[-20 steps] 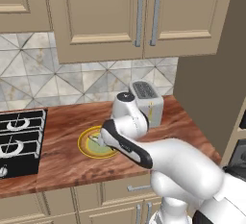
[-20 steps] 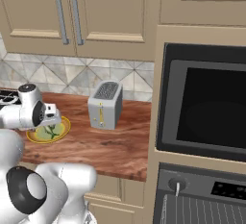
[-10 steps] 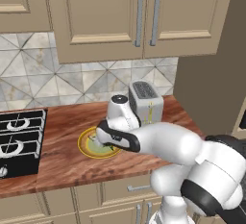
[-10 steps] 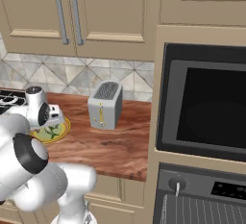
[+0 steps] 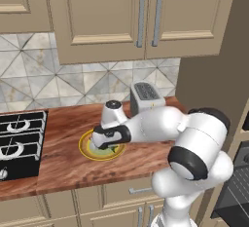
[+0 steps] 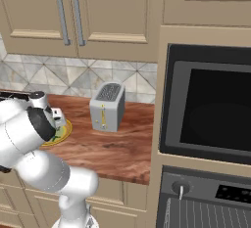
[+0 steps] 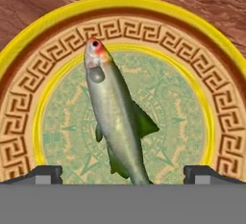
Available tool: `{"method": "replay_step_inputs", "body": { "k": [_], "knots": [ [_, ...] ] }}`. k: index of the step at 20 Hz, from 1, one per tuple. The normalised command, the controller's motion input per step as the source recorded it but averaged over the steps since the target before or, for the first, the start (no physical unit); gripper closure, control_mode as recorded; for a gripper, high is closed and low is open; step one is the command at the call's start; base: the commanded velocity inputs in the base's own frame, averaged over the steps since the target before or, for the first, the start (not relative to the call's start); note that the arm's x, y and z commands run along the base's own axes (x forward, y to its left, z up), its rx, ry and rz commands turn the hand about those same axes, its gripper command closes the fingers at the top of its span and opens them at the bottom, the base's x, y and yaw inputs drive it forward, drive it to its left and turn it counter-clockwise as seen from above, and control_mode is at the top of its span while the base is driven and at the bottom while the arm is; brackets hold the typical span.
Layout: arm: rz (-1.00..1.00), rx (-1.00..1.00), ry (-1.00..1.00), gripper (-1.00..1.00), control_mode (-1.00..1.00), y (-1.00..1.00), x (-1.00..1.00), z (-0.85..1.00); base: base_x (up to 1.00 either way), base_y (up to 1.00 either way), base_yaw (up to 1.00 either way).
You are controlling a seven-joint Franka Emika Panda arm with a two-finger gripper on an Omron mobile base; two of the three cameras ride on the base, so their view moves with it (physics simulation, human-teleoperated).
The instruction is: Place the fish on the rack of the oven, and slide the rack back inside. Close the oven door.
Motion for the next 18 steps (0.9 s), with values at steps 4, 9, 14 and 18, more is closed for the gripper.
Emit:
{"method": "replay_step_inputs", "body": {
  "k": [4,9,14,18],
  "knots": [
    [0.01,0.00,0.00,-1.00,-1.00,0.19,0.34,-0.27,0.00,0.00,0.00],
    [0.01,0.00,0.00,-1.00,-1.00,0.17,0.23,-0.30,0.00,0.00,0.00],
    [0.00,0.00,0.00,-1.00,-1.00,0.14,0.17,-0.24,0.00,0.00,0.00],
    [0.00,0.00,0.00,1.00,-1.00,0.00,0.00,0.00,0.00,0.00,0.00]
  ]
}}
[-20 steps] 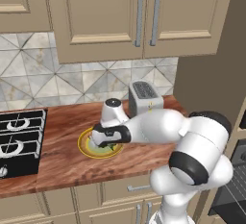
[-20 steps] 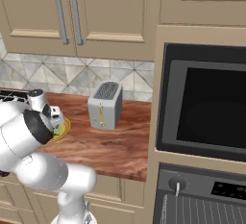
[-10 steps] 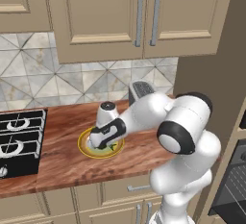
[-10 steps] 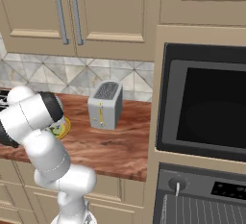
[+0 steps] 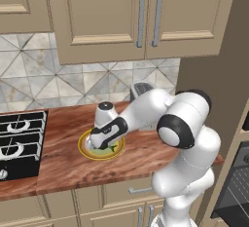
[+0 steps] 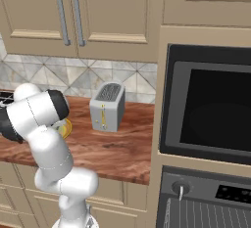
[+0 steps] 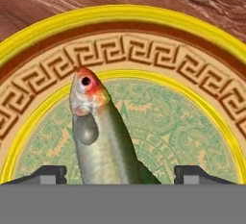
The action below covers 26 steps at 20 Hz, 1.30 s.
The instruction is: Place the fish on the rack of the oven, and slide the rack back inside. Close the oven door.
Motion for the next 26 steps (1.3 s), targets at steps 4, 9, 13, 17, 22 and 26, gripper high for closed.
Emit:
{"method": "replay_step_inputs", "body": {
  "k": [4,9,13,17,22,26],
  "knots": [
    [0.00,0.00,0.00,1.00,-1.00,0.00,0.00,0.00,0.00,0.00,0.00],
    [0.00,0.00,-0.06,1.00,-1.00,0.00,0.00,-0.02,0.00,0.00,0.00],
    [0.00,0.00,-0.02,1.00,-1.00,0.00,-0.08,0.17,0.00,0.00,0.00],
    [0.00,0.00,-0.06,1.00,-1.00,-0.01,-0.43,0.65,0.00,0.00,0.00],
    [0.00,0.00,-0.07,1.00,-1.00,-0.07,-0.62,0.82,0.00,0.00,0.00],
    [-0.04,0.01,-0.06,1.00,-1.00,-0.26,-0.70,0.62,0.00,0.00,0.00]
  ]
}}
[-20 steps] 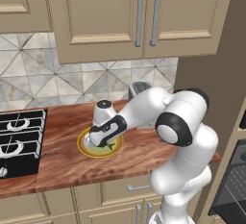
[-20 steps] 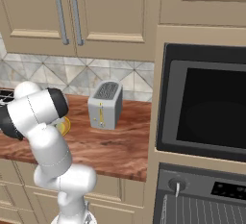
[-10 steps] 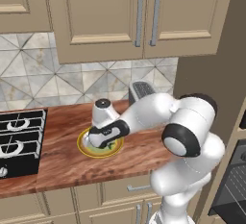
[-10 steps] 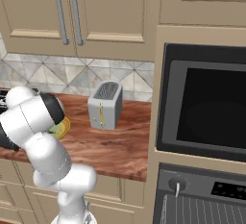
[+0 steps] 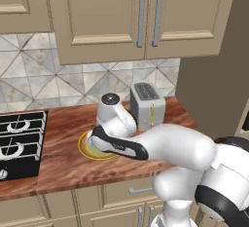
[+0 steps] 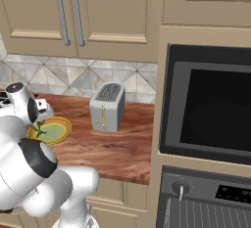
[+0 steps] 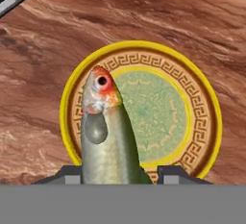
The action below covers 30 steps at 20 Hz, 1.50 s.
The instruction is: Place the fish on the rack of the oven, and slide the rack back inside. Close the oven door.
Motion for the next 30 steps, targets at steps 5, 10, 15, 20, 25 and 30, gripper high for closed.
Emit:
{"method": "replay_step_inputs", "body": {
  "k": [5,10,15,20,25,30],
  "knots": [
    [-0.01,0.00,0.00,1.00,-1.00,-0.51,-0.13,0.03,0.00,0.00,0.00],
    [0.00,0.03,-0.02,1.00,-1.00,-0.96,-0.43,0.12,0.00,0.00,0.00],
    [-0.04,0.00,0.00,1.00,-1.00,-0.76,-0.40,0.41,0.00,0.00,0.00],
    [-0.07,0.00,0.00,1.00,-1.00,-0.61,-0.52,0.46,0.00,0.00,0.00],
    [-0.06,0.00,0.00,1.00,-1.00,-0.65,-0.58,0.26,0.00,0.00,0.00],
    [-0.10,0.00,0.00,1.00,-1.00,-0.27,-0.30,0.02,0.00,0.00,0.00]
  ]
}}
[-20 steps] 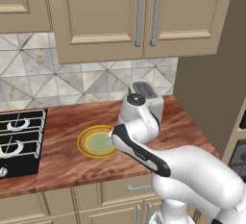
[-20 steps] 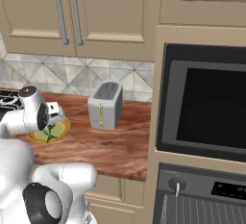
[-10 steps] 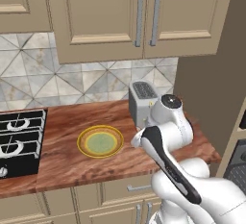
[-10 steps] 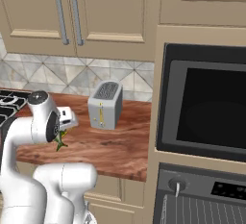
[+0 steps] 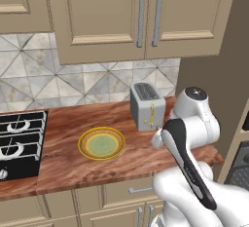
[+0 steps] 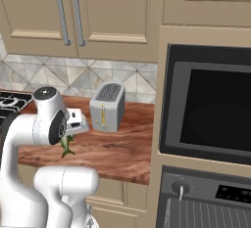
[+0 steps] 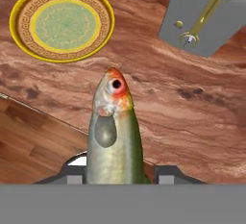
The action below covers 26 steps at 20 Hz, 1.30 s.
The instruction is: Place the fish on the rack of the oven, and slide the rack back inside. Close the oven door.
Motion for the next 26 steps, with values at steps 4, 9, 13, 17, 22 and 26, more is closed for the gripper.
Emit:
{"method": "replay_step_inputs", "body": {
  "k": [4,9,13,17,22,26],
  "knots": [
    [-0.09,0.00,0.00,1.00,-1.00,-0.14,-0.22,0.00,0.00,0.00,0.00],
    [-0.12,0.00,-0.01,1.00,-1.00,-0.02,-0.47,-0.02,0.00,0.00,0.00],
    [-0.13,0.00,-0.05,1.00,-1.00,0.00,-0.75,-0.22,0.00,0.00,0.00],
    [-0.14,0.00,-0.08,1.00,-1.00,0.00,-0.78,-0.27,0.00,0.00,0.00],
    [-0.12,0.00,-0.10,1.00,-1.00,0.00,-0.27,-0.11,0.00,0.00,0.00],
    [-0.11,0.00,-0.10,1.00,-1.00,-0.01,-0.04,-0.08,0.00,0.00,0.00]
  ]
}}
